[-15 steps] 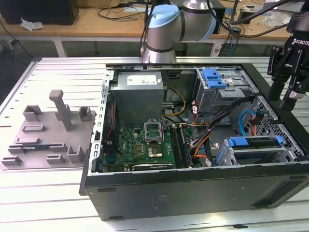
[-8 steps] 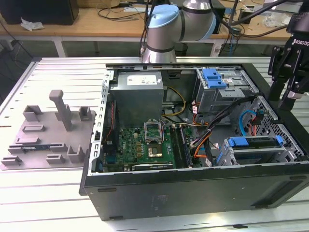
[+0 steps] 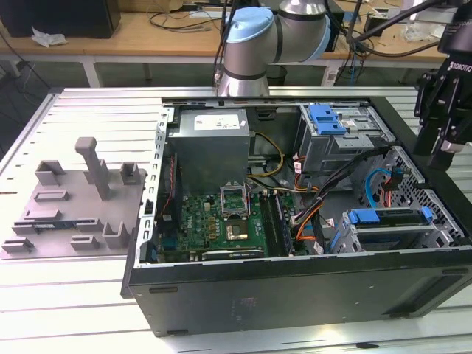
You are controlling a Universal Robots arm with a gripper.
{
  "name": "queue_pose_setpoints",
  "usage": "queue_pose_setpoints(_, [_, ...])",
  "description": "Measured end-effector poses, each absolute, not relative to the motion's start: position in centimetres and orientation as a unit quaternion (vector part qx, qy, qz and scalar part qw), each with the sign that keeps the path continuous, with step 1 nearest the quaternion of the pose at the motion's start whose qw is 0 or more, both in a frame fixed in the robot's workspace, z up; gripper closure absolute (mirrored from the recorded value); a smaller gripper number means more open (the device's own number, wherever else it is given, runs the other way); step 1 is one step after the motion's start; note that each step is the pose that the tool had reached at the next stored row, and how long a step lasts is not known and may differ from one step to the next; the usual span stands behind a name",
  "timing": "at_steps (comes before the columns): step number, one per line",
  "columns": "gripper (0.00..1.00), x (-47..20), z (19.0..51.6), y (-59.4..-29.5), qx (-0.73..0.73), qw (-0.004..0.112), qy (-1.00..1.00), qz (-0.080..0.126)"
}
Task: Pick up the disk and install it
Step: 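Insert the first disk wire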
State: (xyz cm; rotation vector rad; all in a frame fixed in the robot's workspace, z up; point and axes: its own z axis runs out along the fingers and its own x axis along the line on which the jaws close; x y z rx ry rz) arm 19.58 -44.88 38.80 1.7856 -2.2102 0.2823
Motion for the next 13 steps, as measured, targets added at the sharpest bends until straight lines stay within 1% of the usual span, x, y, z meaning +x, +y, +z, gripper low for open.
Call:
queue_pose_setpoints(8, [0.5, 19.57, 38.35, -44.79, 0.601, 0.158, -0.775, 0.114])
queue_pose_setpoints(13, [0.5, 19.57, 37.9, -44.06, 0.594, 0.164, -0.778, 0.12])
